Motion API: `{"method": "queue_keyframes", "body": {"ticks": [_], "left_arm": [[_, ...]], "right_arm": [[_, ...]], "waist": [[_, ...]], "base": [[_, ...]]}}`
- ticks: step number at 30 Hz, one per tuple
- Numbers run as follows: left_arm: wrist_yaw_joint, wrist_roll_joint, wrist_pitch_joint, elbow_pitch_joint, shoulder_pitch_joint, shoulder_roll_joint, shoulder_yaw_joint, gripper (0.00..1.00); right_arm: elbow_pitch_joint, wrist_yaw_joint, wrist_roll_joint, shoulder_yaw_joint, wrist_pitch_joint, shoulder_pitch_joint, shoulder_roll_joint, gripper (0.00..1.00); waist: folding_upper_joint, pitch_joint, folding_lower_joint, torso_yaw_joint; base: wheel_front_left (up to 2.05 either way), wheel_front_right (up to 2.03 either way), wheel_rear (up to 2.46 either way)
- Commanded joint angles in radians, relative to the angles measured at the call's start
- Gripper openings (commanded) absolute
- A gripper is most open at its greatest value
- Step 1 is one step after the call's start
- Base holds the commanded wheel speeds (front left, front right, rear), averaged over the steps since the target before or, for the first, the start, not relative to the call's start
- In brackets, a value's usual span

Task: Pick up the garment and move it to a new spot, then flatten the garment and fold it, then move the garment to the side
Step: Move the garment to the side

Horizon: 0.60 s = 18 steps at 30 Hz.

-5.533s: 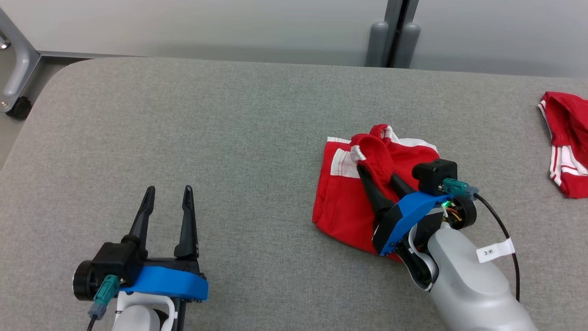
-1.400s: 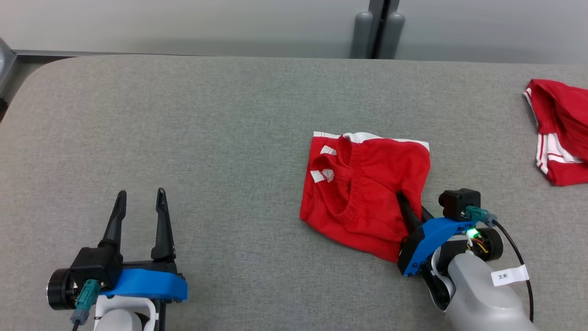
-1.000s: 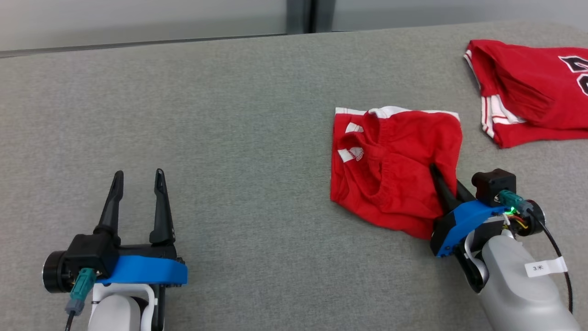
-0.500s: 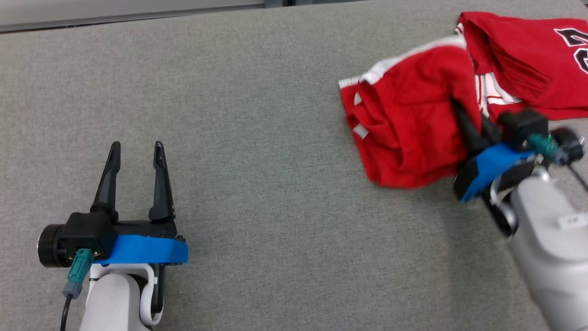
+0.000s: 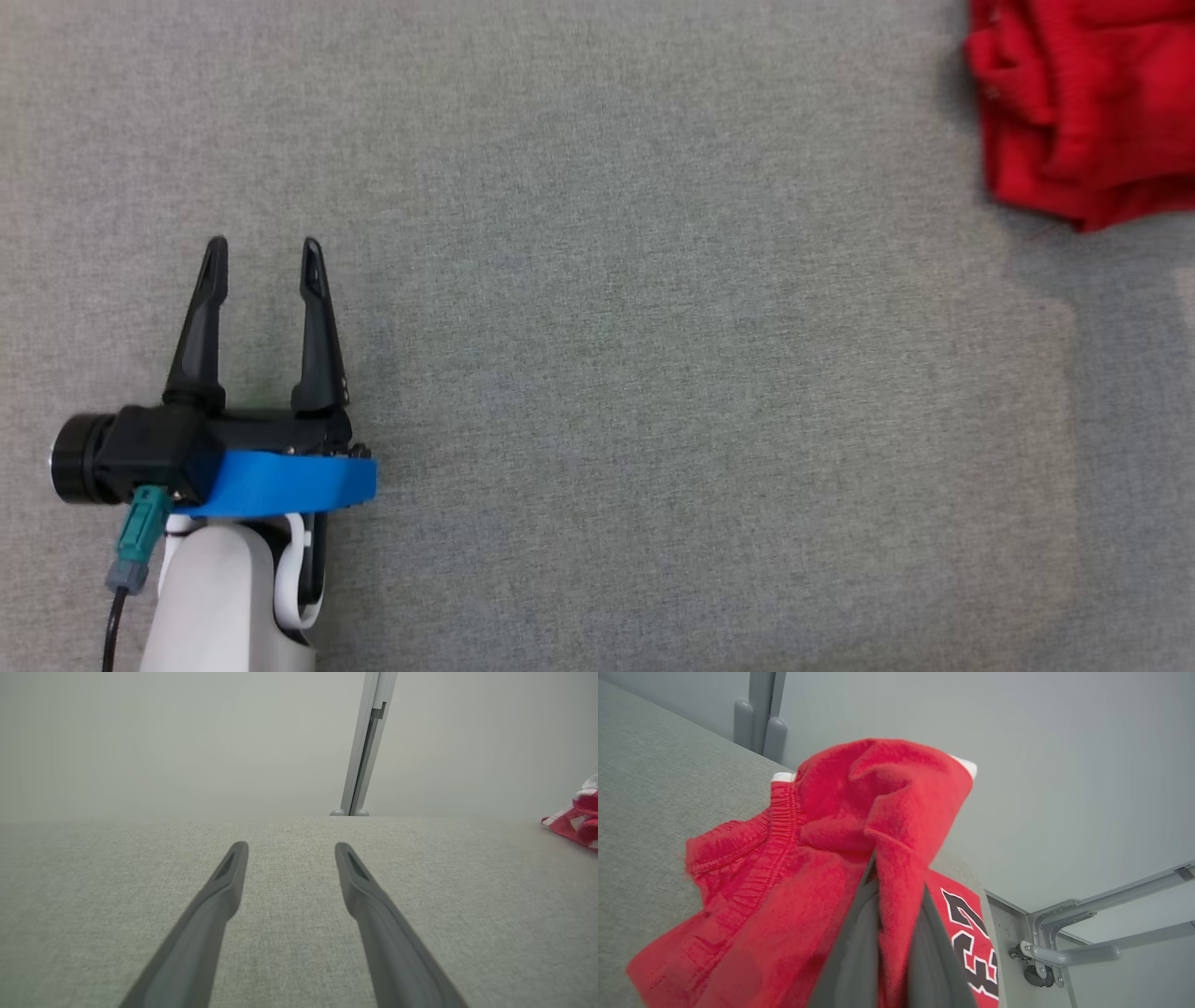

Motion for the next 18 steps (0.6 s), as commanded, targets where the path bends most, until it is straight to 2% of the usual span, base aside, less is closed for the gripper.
{"method": "queue_keyframes", "body": {"ticks": [1,8,13,18], "left_arm": [[-0.002,0.009,-0.004,-0.011,-0.030,0.004,-0.001,1.00],[-0.006,0.016,-0.004,-0.035,-0.050,0.011,-0.012,1.00],[-0.009,0.016,-0.004,-0.047,-0.057,0.017,-0.018,1.00],[-0.009,0.016,-0.004,-0.055,-0.061,0.017,-0.020,1.00]], "right_arm": [[0.012,0.000,0.008,-0.004,0.013,-0.027,-0.043,0.00],[0.075,0.000,0.048,0.013,0.050,-0.066,-0.130,0.00],[0.147,0.000,0.058,0.024,0.065,-0.107,-0.157,0.00],[0.228,0.000,0.040,0.031,0.064,-0.158,-0.153,0.00]], "waist": [[0.0000,0.016,-0.0001,0.009],[0.0000,0.044,-0.0001,0.017],[0.0000,0.062,-0.0001,0.026],[0.0000,0.079,-0.0001,0.036]], "base": [[0.00,0.00,0.00],[0.00,0.00,0.00],[0.00,0.00,0.00],[0.00,0.00,0.00]]}}
